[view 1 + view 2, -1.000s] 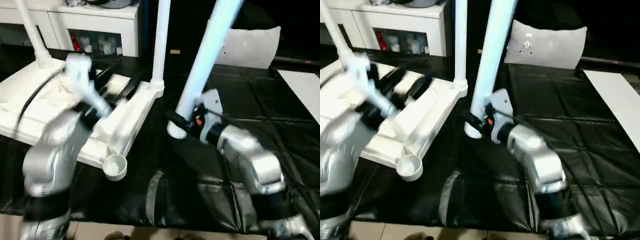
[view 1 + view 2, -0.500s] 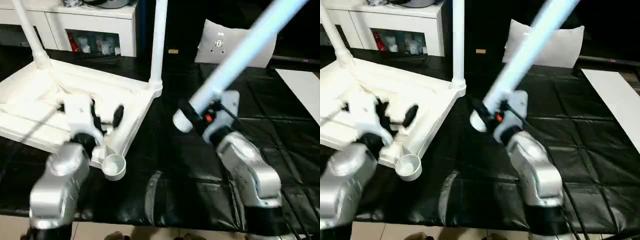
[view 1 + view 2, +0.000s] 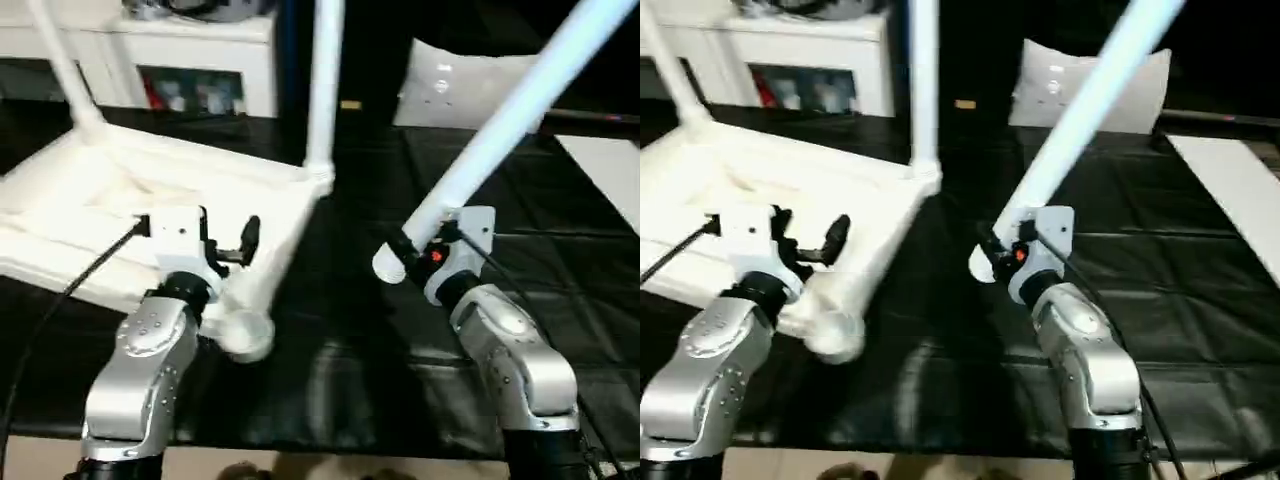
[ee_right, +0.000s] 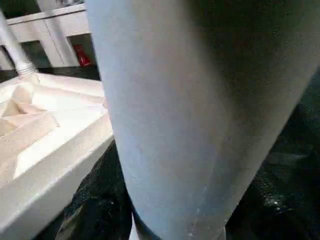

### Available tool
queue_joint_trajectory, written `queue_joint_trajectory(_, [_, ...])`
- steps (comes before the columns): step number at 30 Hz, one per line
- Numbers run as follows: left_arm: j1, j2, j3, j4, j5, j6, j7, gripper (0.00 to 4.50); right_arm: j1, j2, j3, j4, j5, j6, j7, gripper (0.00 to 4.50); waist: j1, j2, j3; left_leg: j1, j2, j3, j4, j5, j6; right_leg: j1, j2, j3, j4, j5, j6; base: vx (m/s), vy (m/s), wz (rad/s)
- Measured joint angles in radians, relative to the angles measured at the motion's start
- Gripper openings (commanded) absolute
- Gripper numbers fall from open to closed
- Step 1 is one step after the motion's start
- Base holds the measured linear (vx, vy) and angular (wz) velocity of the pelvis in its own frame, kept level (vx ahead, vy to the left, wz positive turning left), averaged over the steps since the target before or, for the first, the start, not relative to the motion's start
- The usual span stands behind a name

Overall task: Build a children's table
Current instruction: Pick table leg, then move to table

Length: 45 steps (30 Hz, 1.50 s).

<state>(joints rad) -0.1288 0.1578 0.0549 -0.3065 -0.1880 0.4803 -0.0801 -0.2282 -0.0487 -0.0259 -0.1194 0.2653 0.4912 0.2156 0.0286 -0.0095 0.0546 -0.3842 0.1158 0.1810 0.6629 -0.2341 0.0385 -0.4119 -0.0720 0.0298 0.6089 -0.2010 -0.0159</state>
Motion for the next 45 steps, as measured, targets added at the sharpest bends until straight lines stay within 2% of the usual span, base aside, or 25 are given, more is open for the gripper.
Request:
queue_joint_trajectory(1, [0.001,0.004,0.006,0.001,0.006,-0.002,0.0,4.5,-0.002,0.001,0.003,0.0,0.001,0.0,0.0,1.9,-0.02,0.002,0.001,-0.001,-0.014,0.008,-0.006,0.003,0.019,-0.008,-0.025,-0.044,0.039,-0.023,-0.03,-0.023,0.25,0.15])
queue_joint_trajectory(2, [0.0,0.009,0.01,0.002,0.009,-0.002,0.0,4.5,-0.002,0.002,0.005,0.0,0.002,0.0,0.0,1.9,-0.03,0.001,0.001,-0.001,-0.019,0.015,-0.009,0.006,0.028,-0.014,-0.024,-0.076,0.073,-0.036,-0.027,-0.052,0.207,0.05])
queue_joint_trajectory(3, [0.0,0.011,0.013,0.002,0.01,-0.003,-0.001,4.5,-0.002,0.002,0.005,0.0,0.003,0.001,0.0,1.9,-0.037,-0.001,0.0,0.0,-0.027,0.023,-0.016,0.01,0.036,-0.011,-0.019,-0.107,0.093,-0.045,-0.015,-0.065,0.157,-0.1])
queue_joint_trajectory(4, [0.0,0.014,0.013,0.002,0.012,-0.004,-0.001,4.5,-0.002,0.001,0.004,0.0,0.004,0.001,-0.001,1.9,-0.044,-0.018,-0.005,-0.001,-0.049,0.042,-0.027,0.018,0.047,0.005,-0.017,-0.127,0.075,-0.05,-0.005,-0.065,0.157,-0.1])
queue_joint_trajectory(5, [-0.001,0.007,0.011,0.006,0.015,-0.006,-0.001,4.5,0.001,-0.005,0.0,-0.001,0.004,0.003,-0.003,1.9,-0.045,-0.015,-0.007,-0.01,-0.055,0.048,-0.025,0.017,0.052,0.008,-0.02,-0.108,0.069,-0.039,0.022,-0.08,0.162,-0.01])
queue_joint_trajectory(6, [-0.005,-0.001,-0.007,0.007,0.015,-0.006,-0.003,4.5,0.009,-0.009,-0.008,0.002,0.003,0.007,-0.007,1.9,-0.033,-0.012,-0.007,-0.03,-0.057,0.02,0.032,-0.006,0.056,0.005,-0.024,-0.098,0.064,-0.031,0.029,-0.075,0.173,-0.14])
queue_joint_trajectory(7, [0.002,-0.006,-0.021,0.007,0.016,-0.006,-0.003,4.5,0.01,-0.015,-0.017,0.005,0.001,0.011,-0.014,1.9,-0.034,-0.004,-0.008,-0.058,-0.057,-0.084,0.155,-0.024,0.007,0.006,-0.031,-0.097,0.06,-0.022,0.038,-0.075,0.173,-0.14])
queue_joint_trajectory(8, [0.006,-0.004,-0.02,0.011,0.017,-0.005,-0.002,4.5,0.01,-0.012,-0.018,0.004,0.001,0.011,-0.015,1.9,-0.037,-0.003,-0.007,-0.053,-0.044,-0.133,0.194,-0.031,-0.045,0.008,-0.048,-0.097,0.06,-0.016,0.048,-0.073,0.212,-0.33])
queue_joint_trajectory(9, [0.005,-0.002,-0.02,0.011,0.018,-0.005,-0.002,4.5,0.01,-0.012,-0.018,0.001,0.001,0.01,-0.015,1.9,-0.043,0.0,-0.007,-0.031,-0.015,-0.15,0.157,-0.045,-0.078,0.009,-0.06,-0.102,0.055,-0.01,0.056,-0.07,0.291,-0.12])
queue_joint_trajectory(10, [-0.007,0.002,-0.022,0.012,0.019,-0.005,-0.003,4.5,0.011,-0.014,-0.023,0.001,-0.003,0.008,-0.018,1.9,-0.057,0.012,-0.005,-0.007,0.027,-0.142,0.086,-0.071,-0.112,0.011,-0.069,-0.105,0.047,-0.003,0.057,-0.07,0.291,-0.12])
queue_joint_trajectory(11, [-0.003,0.004,-0.022,0.012,0.02,-0.006,-0.003,4.5,0.019,-0.013,-0.023,0.004,-0.004,0.009,-0.022,1.9,-0.066,0.017,-0.001,-0.005,0.023,-0.123,0.074,-0.06,-0.095,0.012,-0.065,-0.095,0.034,-0.009,0.041,-0.088,0.271,0.12])
queue_joint_trajectory(12, [0.008,0.013,-0.016,0.013,0.026,-0.006,-0.003,4.5,0.022,-0.003,-0.021,0.004,-0.002,0.011,-0.024,1.9,-0.084,0.018,0.0,-0.004,0.018,-0.123,0.066,-0.053,-0.081,0.012,-0.05,-0.082,0.037,-0.033,-0.018,-0.11,0.241,0.1])
queue_joint_trajectory(13, [0.012,0.021,-0.009,0.02,0.03,-0.006,-0.003,4.5,0.022,0.01,-0.006,0.004,0.001,0.011,-0.023,1.9,-0.086,0.024,0.003,-0.004,0.011,-0.118,0.056,-0.044,-0.066,0.015,-0.033,-0.092,0.055,-0.049,-0.05,-0.11,0.241,0.1])
queue_joint_trajectory(14, [0.012,0.024,-0.002,0.021,0.032,-0.006,-0.003,4.5,0.022,0.012,-0.002,0.003,0.005,0.012,-0.023,1.9,-0.083,0.021,0.001,-0.005,0.006,-0.116,0.05,-0.038,-0.059,0.025,-0.016,-0.1,0.053,-0.048,-0.054,-0.093,0.22,0.02])
queue_joint_trajectory(15, [0.012,0.025,0.002,0.021,0.035,-0.006,-0.003,4.5,0.021,0.01,-0.004,0.001,0.01,0.015,-0.023,1.9,-0.077,0.017,-0.002,-0.005,-0.004,-0.111,0.046,-0.034,-0.054,0.042,0.001,-0.1,0.048,-0.042,-0.057,-0.089,0.15,0.11])
queue_joint_trajectory(16, [0.013,0.022,0.004,0.022,0.037,-0.006,-0.003,4.5,0.017,0.003,-0.01,-0.002,0.014,0.02,-0.023,1.9,-0.076,0.021,0.001,-0.007,-0.007,-0.106,0.044,-0.03,-0.048,0.051,0.005,-0.089,0.028,-0.025,-0.046,-0.089,0.15,0.11])
queue_joint_trajectory(17, [0.015,0.019,0.003,0.022,0.037,-0.006,-0.003,4.5,0.019,0.001,-0.012,-0.002,0.013,0.025,-0.024,1.9,-0.072,0.02,0.001,-0.006,-0.009,-0.09,0.037,-0.03,-0.049,0.051,-0.008,-0.085,0.02,-0.019,-0.025,-0.084,0.113,0.14])
queue_joint_trajectory(19, [0.018,0.02,-0.001,0.024,0.038,-0.006,-0.005,4.5,0.019,-0.004,-0.012,-0.002,0.011,0.027,-0.025,1.9,-0.072,0.012,-0.001,-0.006,-0.016,-0.075,0.023,-0.03,-0.049,0.049,-0.021,-0.077,0.009,-0.031,0.007,-0.07,0.073,0.08])
queue_joint_trajectory(22, [0.017,0.033,-0.017,0.024,0.043,-0.006,-0.018,4.5,0.019,-0.008,-0.011,-0.002,-0.003,0.009,-0.025,1.9,-0.076,0.015,0.0,-0.007,-0.016,-0.059,0.002,-0.029,-0.051,0.047,-0.024,-0.067,-0.007,-0.037,0.019,-0.057,0.033,-0.01])
queue_joint_trajectory(26, [0.018,0.018,-0.032,0.024,0.046,-0.01,-0.025,4.5,0.016,-0.043,0.018,-0.002,-0.042,0.004,-0.031,1.9,-0.077,0.013,0.001,-0.009,-0.013,-0.058,-0.001,-0.022,-0.062,0.045,-0.023,-0.068,-0.008,-0.036,0.019,0.0,0.0,0.0])
queue_joint_trajectory(29, [0.018,0.013,-0.031,0.026,0.046,-0.024,-0.024,4.5,0.017,-0.036,0.014,-0.002,-0.027,0.008,-0.019,1.9,-0.077,0.007,0.004,-0.007,-0.013,-0.057,-0.009,-0.022,-0.062,0.043,-0.023,-0.069,-0.009,-0.036,0.019,0.0,0.0,0.0])
queue_joint_trajectory(36, [0.038,0.006,-0.012,0.025,0.043,-0.024,-0.022,4.5,0.017,-0.042,0.024,-0.002,-0.022,0.013,-0.008,1.9,-0.073,0.004,0.005,-0.007,-0.011,-0.055,-0.02,-0.014,-0.061,0.037,-0.022,-0.069,-0.008,-0.022,0.015,0.0,0.0,0.0])
queue_joint_trajectory(38, [0.038,0.01,-0.013,0.025,0.046,-0.024,-0.023,4.5,0.017,-0.042,0.025,-0.002,-0.022,0.021,-0.001,1.9,-0.07,0.0,0.005,-0.007,-0.01,-0.054,-0.02,-0.01,-0.058,0.036,-0.022,-0.069,-0.008,-0.01,0.017,0.0,0.0,0.0])
queue_joint_trajectory(42, [0.038,0.014,-0.014,0.025,0.047,-0.023,-0.024,4.5,0.017,-0.044,0.026,-0.002,-0.022,0.023,0.007,1.9,-0.062,0.0,0.005,-0.011,-0.005,-0.051,-0.02,-0.004,-0.059,0.031,-0.02,-0.071,-0.007,-0.001,0.017,0.0,0.0,0.0])
queue_joint_trajectory(45, [0.038,0.014,-0.014,0.024,0.047,-0.02,-0.026,4.5,0.016,-0.056,0.036,-0.002,-0.024,0.023,0.012,1.9,-0.055,0.001,0.005,-0.011,0.001,-0.048,-0.022,0.018,-0.048,0.029,-0.019,-0.073,-0.007,0.014,0.03,0.019,-0.005,-0.01])
